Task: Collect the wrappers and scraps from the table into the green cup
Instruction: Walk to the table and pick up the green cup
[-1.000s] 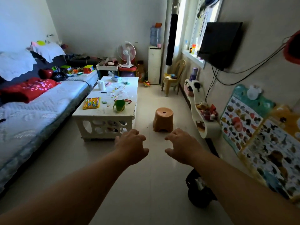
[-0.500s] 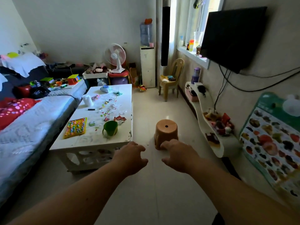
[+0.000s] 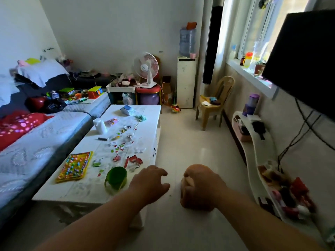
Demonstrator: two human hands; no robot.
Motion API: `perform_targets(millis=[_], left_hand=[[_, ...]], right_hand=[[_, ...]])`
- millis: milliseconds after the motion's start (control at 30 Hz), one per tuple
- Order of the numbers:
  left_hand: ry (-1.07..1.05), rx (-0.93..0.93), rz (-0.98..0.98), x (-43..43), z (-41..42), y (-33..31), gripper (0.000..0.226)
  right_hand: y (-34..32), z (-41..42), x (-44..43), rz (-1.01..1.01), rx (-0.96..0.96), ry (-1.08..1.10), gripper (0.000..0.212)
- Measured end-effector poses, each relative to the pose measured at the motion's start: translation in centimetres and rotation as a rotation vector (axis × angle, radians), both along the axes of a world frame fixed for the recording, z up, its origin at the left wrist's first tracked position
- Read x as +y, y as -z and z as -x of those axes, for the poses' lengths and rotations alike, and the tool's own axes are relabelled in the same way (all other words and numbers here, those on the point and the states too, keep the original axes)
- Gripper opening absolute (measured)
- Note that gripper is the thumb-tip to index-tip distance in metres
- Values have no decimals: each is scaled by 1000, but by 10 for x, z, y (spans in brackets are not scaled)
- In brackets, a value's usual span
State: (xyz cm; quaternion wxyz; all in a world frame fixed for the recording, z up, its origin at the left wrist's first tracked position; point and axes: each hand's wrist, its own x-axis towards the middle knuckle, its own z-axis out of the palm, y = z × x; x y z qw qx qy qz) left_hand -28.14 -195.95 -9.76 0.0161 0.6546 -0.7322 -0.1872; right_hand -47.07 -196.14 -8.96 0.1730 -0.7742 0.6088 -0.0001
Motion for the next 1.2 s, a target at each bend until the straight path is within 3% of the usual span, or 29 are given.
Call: perform_targets(millis=[300,600,900,1200], left_hand=[[-36,-11,-33,-186,-28,25,55],[-102,-29,-62,-380,-105,14,56],[-448,31,-52,-483,-194,38,53],[-1060,233,-52,-532,-258,68,62]], right_hand=[[24,-27,-199,-33,44,-87,49],[19,-111,-410,-28,29,-189,47],[42,-228,-581,-67,86,-521,45],[67,-376,-681,-88,140,-1077,46]])
